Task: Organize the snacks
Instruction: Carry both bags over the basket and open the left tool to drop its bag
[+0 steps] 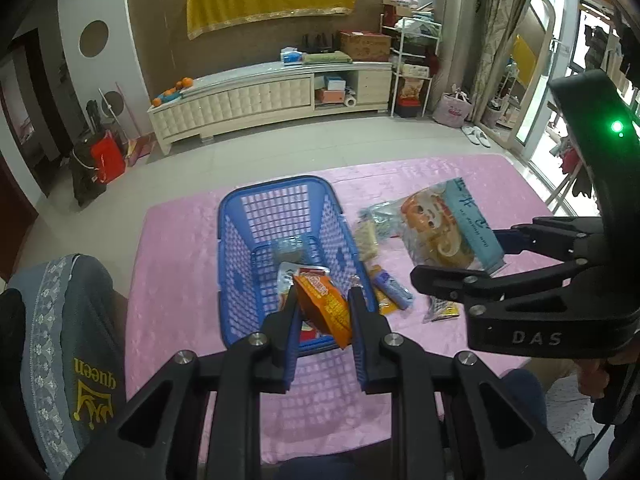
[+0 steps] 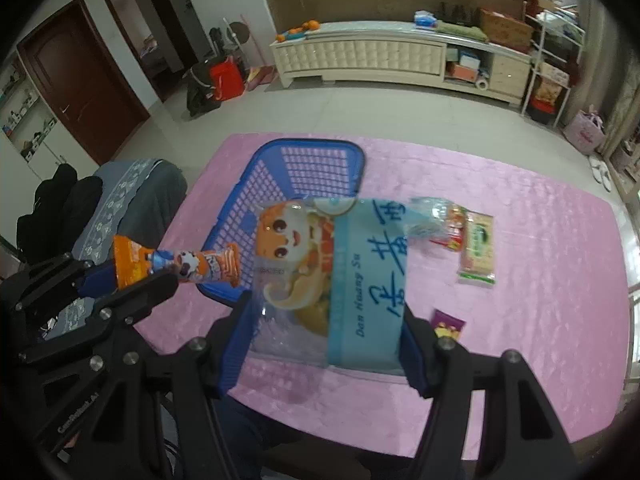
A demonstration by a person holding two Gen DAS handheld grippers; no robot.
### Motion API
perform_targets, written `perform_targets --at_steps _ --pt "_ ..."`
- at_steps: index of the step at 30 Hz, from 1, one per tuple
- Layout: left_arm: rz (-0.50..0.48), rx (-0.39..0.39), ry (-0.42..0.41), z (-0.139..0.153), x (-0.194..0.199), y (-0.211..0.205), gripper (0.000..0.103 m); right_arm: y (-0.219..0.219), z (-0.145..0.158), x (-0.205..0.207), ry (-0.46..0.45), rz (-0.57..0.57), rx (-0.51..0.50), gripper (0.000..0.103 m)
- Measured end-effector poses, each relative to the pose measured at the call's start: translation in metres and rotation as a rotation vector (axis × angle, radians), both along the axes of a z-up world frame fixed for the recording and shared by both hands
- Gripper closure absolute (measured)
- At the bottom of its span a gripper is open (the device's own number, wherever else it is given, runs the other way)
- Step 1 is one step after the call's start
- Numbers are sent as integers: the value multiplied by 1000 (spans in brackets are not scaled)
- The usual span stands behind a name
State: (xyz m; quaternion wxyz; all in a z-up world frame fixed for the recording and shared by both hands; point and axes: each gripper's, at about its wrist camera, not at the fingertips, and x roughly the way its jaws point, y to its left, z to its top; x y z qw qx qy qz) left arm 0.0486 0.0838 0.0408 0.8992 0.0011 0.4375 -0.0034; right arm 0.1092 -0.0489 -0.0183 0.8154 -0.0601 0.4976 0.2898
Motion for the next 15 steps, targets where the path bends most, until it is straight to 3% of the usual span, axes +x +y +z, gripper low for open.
perform_targets --at_steps 6,15 --pt "20 6 35 -17 18 21 83 31 -17 16 32 31 -8 34" --pt "46 -5 123 -66 68 56 83 65 -55 63 85 51 -55 34"
